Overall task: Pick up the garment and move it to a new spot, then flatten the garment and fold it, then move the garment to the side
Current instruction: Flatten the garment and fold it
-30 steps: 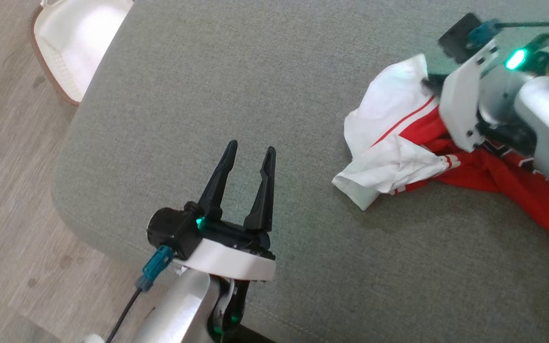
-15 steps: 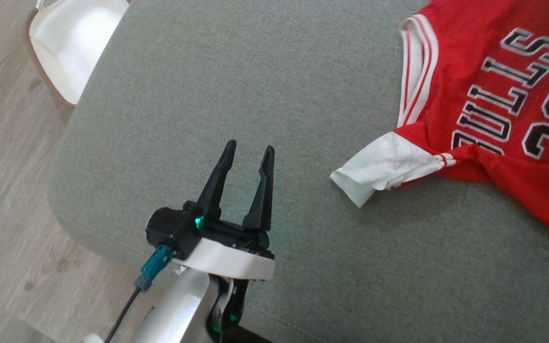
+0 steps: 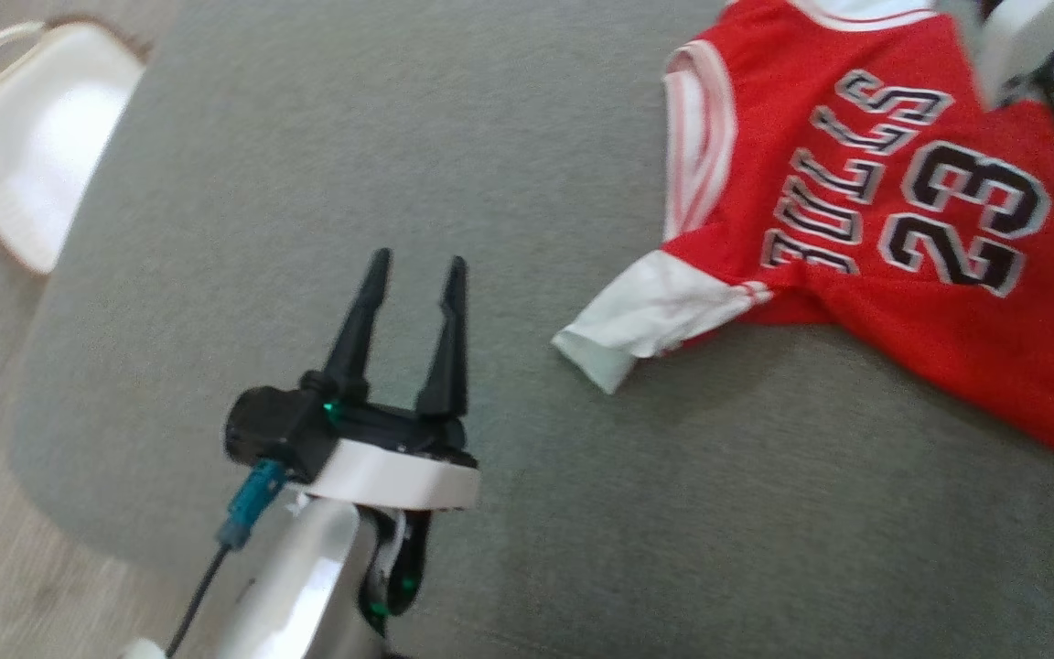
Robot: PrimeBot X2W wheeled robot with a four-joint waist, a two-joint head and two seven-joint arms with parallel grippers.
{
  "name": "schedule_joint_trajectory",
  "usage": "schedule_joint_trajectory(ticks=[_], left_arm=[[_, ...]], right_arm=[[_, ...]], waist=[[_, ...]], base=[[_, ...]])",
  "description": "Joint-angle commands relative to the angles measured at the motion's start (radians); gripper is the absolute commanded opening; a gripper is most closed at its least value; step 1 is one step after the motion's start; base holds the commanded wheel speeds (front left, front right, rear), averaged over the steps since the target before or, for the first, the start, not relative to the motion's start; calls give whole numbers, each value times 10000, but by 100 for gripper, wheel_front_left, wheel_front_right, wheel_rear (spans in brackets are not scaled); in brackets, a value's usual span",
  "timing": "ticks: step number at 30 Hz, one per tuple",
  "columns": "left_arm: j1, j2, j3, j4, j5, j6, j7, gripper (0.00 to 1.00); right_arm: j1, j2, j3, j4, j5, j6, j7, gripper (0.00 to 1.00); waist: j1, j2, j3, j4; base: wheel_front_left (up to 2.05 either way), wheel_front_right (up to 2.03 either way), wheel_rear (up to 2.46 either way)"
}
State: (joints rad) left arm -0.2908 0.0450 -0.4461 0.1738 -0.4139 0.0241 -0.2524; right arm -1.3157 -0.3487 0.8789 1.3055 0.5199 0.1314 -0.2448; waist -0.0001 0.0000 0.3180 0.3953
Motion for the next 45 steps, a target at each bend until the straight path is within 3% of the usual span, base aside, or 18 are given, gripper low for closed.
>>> schedule_joint_trajectory(ticks=[1, 6, 12, 21, 28, 32, 37, 42, 45], left_arm=[[-228, 52, 541, -263, 152, -57, -93, 100], [-63, 52, 1433, -260, 649, -257, -93, 100], [269, 52, 2295, -287, 1122, -562, -93, 100], [672, 52, 2660, -225, 1249, -813, -93, 100], [814, 52, 2702, -192, 1292, -885, -93, 100], [513, 66, 2740, -55, 1539, -1041, -93, 100], [-526, 471, 2496, 556, 1800, -1335, -54, 100], [-2588, 1324, 1787, 1472, 1617, -1519, 1281, 100], [-3943, 1799, 1519, 1983, 752, -1540, 2543, 100]], right_arm=[[129, 321, -140, -238, 88, -7, -142, 100], [1274, 536, -1724, -2391, -170, -7, -165, 100], [4493, 1195, -4468, -5464, -1422, -7, -168, 100], [9355, 2613, -7026, -8968, -3259, -7, -169, 100], [11095, 2938, -7545, -10199, -3503, -7, -87, 100], [11194, 2976, -7479, -10746, -3475, -7, 74, 100], [10986, 2981, -7442, -11136, -3280, -7, 130, 100], [10742, 2983, -7581, -11331, -3162, -7, 88, 100], [10531, 2983, -7547, -11376, -3009, -7, 46, 100]], waist=[[1, 0, -484, -773], [1, 0, -961, -2004], [1, 0, -1488, -3366], [1, 0, -1955, -4380], [1, 0, -1858, -4638], [1, 0, -1574, -4806], [1, 0, -1123, -5003], [1, 0, -573, -5172], [1, 0, -192, -5397]], base=[[0, 0, 0], [0, 0, 0], [0, 0, 0], [0, 0, 0], [0, 0, 0], [0, 0, 0], [0, 0, 0], [0, 0, 0], [0, 0, 0]])
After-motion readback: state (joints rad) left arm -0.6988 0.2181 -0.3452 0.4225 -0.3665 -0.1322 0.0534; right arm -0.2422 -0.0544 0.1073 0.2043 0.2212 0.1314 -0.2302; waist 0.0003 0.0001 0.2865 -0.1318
